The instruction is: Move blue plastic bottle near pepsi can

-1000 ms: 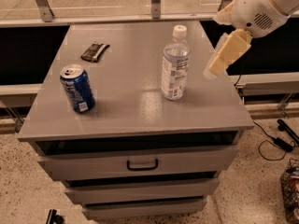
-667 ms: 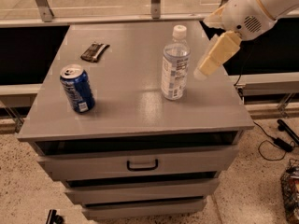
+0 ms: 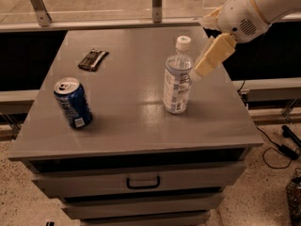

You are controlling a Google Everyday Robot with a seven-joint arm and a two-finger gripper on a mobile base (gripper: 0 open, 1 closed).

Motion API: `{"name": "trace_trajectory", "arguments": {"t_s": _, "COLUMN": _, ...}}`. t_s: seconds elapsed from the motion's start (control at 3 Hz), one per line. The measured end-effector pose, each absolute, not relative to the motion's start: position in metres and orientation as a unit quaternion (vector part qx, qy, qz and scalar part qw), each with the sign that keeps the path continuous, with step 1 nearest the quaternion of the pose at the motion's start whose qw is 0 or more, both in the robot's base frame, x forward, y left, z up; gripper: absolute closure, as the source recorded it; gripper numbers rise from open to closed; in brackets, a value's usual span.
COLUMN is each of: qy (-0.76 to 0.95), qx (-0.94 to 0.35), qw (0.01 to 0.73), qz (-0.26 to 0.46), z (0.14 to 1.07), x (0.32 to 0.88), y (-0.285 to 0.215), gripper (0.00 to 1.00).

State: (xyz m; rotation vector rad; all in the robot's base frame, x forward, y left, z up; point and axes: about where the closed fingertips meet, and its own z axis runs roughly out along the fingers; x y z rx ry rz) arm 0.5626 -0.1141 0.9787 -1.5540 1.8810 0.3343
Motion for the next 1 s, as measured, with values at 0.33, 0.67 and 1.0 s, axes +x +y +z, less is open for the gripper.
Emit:
{"name": "trace_trajectory", "arguments": {"t_s": 0.33, "qy": 0.711, "qx": -0.603, "qw": 0.330, "qz": 0.146, "z": 0.975, "x": 0.560, "y": -0.103, "gripper": 0.00}}
{"name": "trace_trajectory", "arguments": {"t_s": 0.67, "qy": 0.703, "qx": -0.610, "qw": 0.326, "qz": 0.168, "z": 0.970, "x": 0.559, "y": -0.094, "gripper": 0.00}}
{"name": "trace_trajectory", "arguments": {"t_s": 1.0, "qy": 0.692, "qx": -0.617, "qw": 0.315, "qz": 0.201, "z": 0.958, "x": 0.557, "y": -0.083, "gripper": 0.00}}
